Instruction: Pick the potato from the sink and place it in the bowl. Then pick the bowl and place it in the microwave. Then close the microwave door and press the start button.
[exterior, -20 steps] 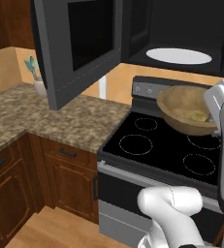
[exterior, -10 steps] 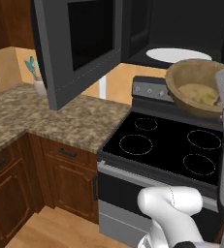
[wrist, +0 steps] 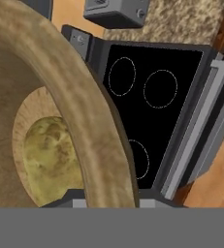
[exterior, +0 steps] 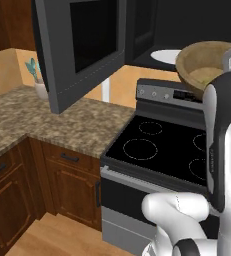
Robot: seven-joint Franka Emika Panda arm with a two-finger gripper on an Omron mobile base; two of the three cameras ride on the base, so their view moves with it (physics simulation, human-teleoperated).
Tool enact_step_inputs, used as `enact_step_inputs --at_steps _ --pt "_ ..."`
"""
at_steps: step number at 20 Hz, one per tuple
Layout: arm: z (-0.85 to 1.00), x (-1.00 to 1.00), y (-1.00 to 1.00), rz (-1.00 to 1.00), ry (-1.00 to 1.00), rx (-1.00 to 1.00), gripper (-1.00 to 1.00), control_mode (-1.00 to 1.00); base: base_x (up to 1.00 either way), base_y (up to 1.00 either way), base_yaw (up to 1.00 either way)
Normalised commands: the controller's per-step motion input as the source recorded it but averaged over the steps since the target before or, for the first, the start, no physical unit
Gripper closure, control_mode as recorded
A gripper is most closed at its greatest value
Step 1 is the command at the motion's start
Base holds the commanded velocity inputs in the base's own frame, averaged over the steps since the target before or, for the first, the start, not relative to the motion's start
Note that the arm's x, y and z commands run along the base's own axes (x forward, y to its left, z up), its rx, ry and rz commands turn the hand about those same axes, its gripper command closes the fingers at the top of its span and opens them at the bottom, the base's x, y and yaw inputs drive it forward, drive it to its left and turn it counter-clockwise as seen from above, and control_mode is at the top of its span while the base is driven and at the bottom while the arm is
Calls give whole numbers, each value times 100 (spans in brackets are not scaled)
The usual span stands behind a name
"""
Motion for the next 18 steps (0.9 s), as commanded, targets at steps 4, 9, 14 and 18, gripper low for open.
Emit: enact_step_inputs --at_steps 4,9,14,18 --pt "24 43 -8 -8 -10 0 100 -100 0 0 0" --pt "9 59 -17 -3 -1 1 100 -100 0 0 0" --pt "1 72 -13 0 0 1 100 -100 0 0 0" --pt "5 70 -13 0 0 1 100 -100 0 0 0"
